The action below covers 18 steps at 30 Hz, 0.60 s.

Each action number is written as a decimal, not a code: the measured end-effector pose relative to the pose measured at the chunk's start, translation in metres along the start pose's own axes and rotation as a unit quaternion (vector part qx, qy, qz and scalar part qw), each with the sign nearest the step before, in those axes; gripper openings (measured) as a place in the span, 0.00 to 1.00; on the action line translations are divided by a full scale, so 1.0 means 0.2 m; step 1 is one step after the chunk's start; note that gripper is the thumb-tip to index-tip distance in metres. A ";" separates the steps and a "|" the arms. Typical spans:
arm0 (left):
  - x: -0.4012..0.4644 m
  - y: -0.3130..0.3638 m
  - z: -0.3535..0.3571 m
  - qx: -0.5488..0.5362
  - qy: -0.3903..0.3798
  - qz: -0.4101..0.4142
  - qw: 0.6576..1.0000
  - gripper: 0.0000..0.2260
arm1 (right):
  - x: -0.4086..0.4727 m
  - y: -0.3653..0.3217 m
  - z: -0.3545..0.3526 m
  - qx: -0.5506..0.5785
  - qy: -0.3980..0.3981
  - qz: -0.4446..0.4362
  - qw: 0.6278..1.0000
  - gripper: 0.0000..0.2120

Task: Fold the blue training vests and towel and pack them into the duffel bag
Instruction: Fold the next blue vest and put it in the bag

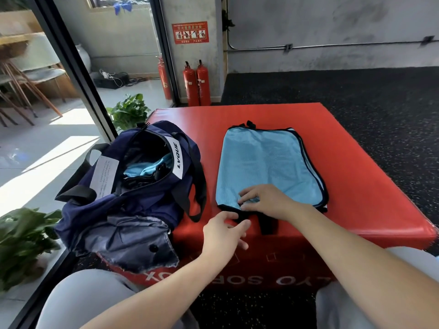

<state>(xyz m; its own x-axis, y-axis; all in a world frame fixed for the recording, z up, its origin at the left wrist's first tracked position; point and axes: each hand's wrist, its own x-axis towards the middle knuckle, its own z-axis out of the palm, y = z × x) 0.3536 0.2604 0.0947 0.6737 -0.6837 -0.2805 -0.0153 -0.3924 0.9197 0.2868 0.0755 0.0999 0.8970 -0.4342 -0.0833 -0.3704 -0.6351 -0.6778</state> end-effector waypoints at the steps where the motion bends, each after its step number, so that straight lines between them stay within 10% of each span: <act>1: 0.00 0.00 0.01 -0.041 -0.014 -0.016 0.999 0.18 | 0.00 0.00 0.00 -0.005 -0.001 -0.001 1.000 0.11; 10: 0.00 -0.02 0.00 -0.097 -0.009 -0.046 0.994 0.12 | 0.00 0.02 0.01 -0.015 -0.011 -0.004 1.000 0.11; 18: -0.01 -0.09 -0.23 0.257 0.105 0.069 0.958 0.15 | -0.02 0.01 0.00 -0.012 -0.015 -0.009 1.000 0.11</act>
<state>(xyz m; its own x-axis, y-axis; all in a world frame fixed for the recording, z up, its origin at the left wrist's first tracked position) 0.3878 0.2975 0.0904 0.7717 -0.6335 -0.0552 -0.4402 -0.5948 0.6727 0.2818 0.0764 0.0990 0.9104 -0.4030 -0.0935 -0.3593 -0.6582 -0.6616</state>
